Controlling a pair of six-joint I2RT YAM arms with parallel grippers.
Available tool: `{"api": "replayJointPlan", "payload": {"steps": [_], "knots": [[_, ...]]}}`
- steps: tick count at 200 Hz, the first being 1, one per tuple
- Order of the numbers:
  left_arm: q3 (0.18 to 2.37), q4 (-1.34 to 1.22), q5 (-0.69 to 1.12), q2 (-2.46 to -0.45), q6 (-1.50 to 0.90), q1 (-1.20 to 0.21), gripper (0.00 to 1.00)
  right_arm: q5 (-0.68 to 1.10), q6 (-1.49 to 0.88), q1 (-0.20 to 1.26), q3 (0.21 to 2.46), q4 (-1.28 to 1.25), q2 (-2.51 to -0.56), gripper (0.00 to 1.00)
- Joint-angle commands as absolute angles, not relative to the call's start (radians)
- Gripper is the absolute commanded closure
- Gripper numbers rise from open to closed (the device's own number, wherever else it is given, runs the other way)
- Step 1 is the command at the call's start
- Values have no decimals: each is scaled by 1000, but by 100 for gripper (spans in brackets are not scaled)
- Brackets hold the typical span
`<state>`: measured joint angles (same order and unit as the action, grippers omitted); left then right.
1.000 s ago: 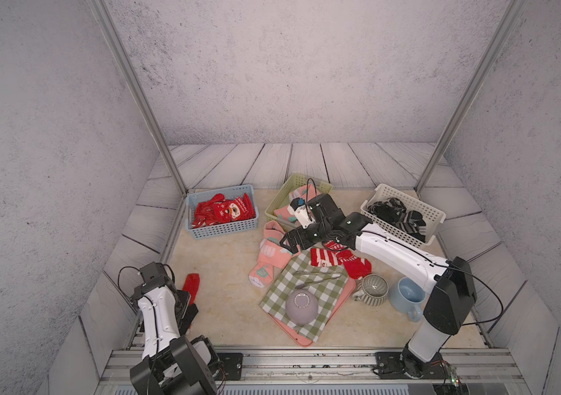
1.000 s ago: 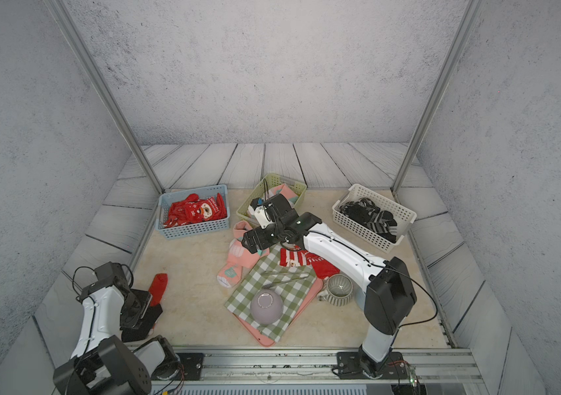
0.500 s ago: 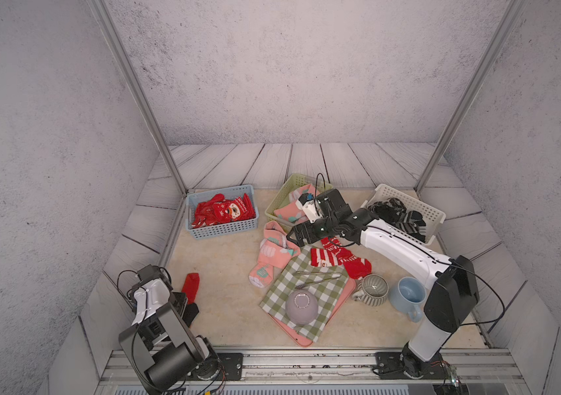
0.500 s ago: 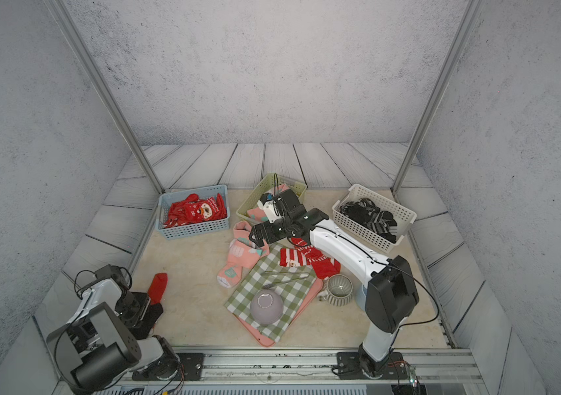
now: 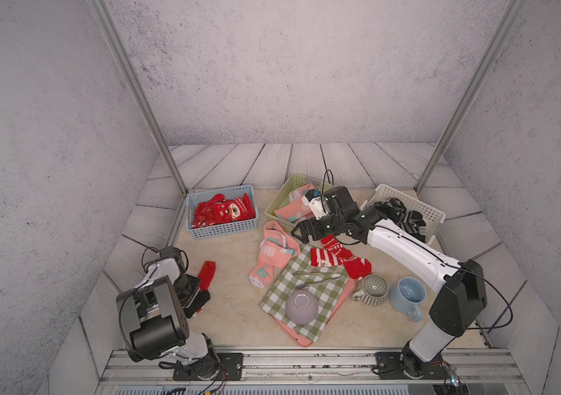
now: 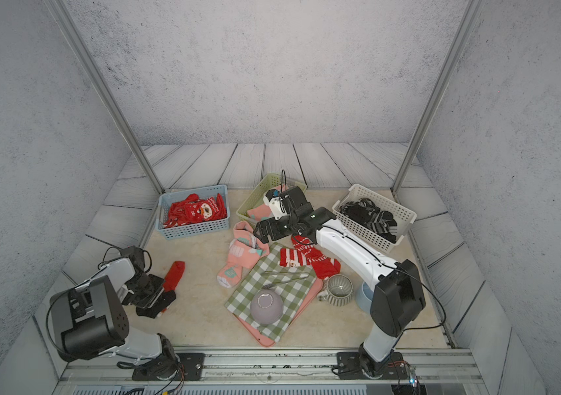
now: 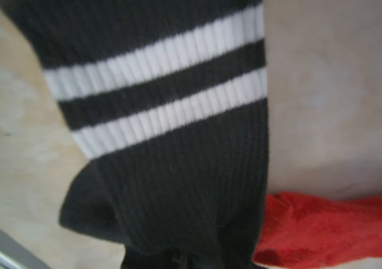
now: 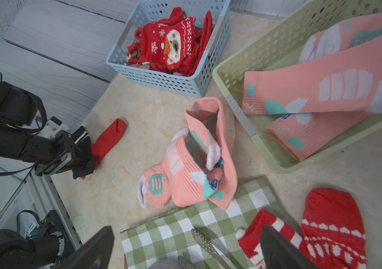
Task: Sort the socks into the basket by color
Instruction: Move the sock to the center of the board.
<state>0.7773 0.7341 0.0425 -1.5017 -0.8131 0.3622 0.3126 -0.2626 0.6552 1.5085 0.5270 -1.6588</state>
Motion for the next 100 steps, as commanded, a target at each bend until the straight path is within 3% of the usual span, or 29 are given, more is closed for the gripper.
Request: {"api": "replayJointPlan", "payload": {"steps": [1,20,49,80,100], "knots": [[799,706,70,-1537,-812,291,86,315,-276,652,1487,531,-1618,1],[841,715,54,-1540,-788,212,95,309,-276,651,1474,532,-1609,1],[897,725,31,-1540,-762,79,99,307,-278,653,1454,537,-1589,1],[952,731,-3,-1531,-724,-34,99,312,-281,652,1434,540,-1571,1],[958,734,-13,-1513,-720,-69,94,319,-282,653,1425,542,-1564,1]]}}
